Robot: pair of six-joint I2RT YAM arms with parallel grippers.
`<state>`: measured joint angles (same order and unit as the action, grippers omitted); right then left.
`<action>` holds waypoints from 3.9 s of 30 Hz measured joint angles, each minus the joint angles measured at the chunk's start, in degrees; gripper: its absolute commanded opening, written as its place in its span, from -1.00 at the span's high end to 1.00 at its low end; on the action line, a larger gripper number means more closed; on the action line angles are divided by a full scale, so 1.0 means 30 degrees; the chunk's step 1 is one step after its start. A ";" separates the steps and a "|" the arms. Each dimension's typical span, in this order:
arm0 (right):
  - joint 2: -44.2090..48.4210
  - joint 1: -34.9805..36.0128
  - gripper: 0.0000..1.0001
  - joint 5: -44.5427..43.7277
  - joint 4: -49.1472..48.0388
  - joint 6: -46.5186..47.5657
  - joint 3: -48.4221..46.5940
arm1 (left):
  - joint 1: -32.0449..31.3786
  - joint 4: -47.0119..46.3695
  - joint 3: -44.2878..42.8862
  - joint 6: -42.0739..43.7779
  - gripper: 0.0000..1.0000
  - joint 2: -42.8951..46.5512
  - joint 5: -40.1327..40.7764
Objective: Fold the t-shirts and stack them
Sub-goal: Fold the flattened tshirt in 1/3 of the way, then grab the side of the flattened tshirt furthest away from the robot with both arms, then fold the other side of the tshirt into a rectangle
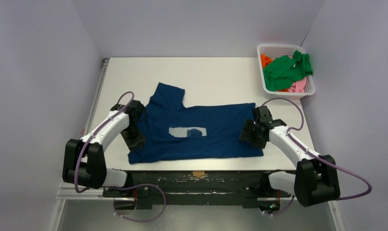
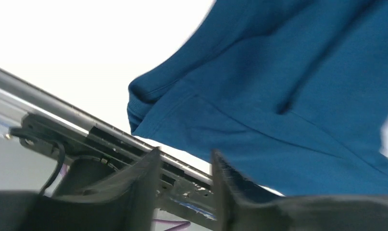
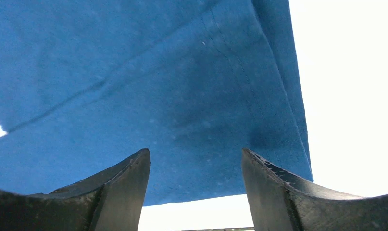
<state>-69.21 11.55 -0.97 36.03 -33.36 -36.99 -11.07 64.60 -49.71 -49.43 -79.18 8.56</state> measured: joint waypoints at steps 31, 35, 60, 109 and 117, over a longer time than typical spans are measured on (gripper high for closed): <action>-0.4554 -0.0874 -0.89 -0.2331 -0.3599 -0.0313 -0.6346 | 0.1668 -0.7788 -2.5208 0.5166 -1.00 -2.0648 -0.6725; -0.4583 -0.0874 -0.88 -0.2324 -0.3606 -0.0211 -0.6353 | 0.1588 -0.7883 -2.5259 0.4925 -1.00 -2.0728 -0.7125; -0.4765 -0.0874 -0.77 -0.2310 -0.3643 -0.0160 -0.6346 | -0.1275 -0.0495 -2.7933 0.6375 0.85 -2.1835 -0.1268; -0.9595 -0.0226 1.00 -0.7133 -0.0707 0.0015 -1.1978 | -0.4175 -0.9398 -0.8706 1.3879 1.00 -0.4750 -0.1617; -0.6324 0.0044 0.98 -0.6339 -0.1100 0.0437 -0.7883 | -0.5464 -1.0163 -0.4036 1.2626 1.00 -0.1188 0.0510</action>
<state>-88.18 11.68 -19.99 32.73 -32.05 -60.64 -27.46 34.11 -61.82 -11.55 -82.74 10.09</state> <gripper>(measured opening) 0.009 0.025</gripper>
